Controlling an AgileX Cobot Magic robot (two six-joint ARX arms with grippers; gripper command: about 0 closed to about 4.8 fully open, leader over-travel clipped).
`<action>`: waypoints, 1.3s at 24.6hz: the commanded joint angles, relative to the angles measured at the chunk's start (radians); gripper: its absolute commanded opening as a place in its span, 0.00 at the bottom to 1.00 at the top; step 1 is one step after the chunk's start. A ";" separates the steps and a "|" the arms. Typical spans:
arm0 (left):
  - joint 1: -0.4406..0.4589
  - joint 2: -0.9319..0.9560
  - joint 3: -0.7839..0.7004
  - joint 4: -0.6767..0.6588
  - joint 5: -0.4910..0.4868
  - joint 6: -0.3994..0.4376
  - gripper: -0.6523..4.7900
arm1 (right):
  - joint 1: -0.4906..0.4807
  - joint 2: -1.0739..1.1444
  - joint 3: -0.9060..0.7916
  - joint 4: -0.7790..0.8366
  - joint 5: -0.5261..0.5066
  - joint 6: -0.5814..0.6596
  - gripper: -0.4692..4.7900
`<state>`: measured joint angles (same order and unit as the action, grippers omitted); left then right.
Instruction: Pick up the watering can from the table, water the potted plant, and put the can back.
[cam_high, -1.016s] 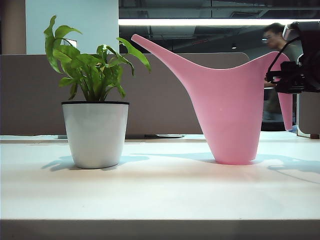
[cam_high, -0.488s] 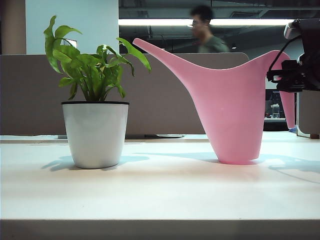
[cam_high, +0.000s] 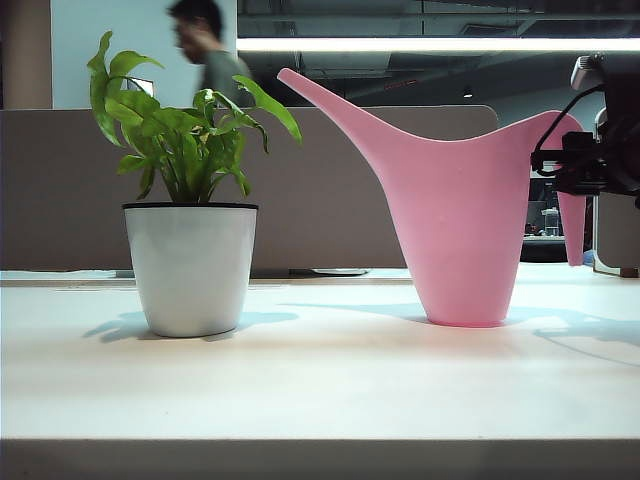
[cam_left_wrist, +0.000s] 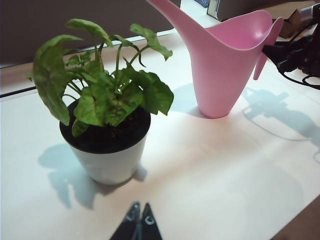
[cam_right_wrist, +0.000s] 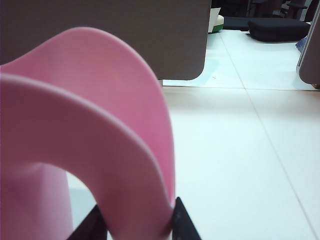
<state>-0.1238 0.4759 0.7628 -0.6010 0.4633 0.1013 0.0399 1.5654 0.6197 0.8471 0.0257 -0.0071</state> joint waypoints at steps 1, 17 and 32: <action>-0.001 -0.001 0.007 -0.010 0.001 0.004 0.11 | 0.001 -0.003 0.008 0.063 0.002 0.009 0.17; -0.001 -0.001 0.007 -0.011 0.001 0.004 0.11 | 0.000 0.095 0.008 0.117 0.028 0.006 0.56; -0.001 -0.002 0.007 -0.017 0.001 0.004 0.11 | 0.000 0.157 0.071 0.169 0.028 0.007 0.56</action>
<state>-0.1238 0.4759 0.7628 -0.6228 0.4633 0.1013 0.0399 1.7248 0.6792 1.0008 0.0517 0.0006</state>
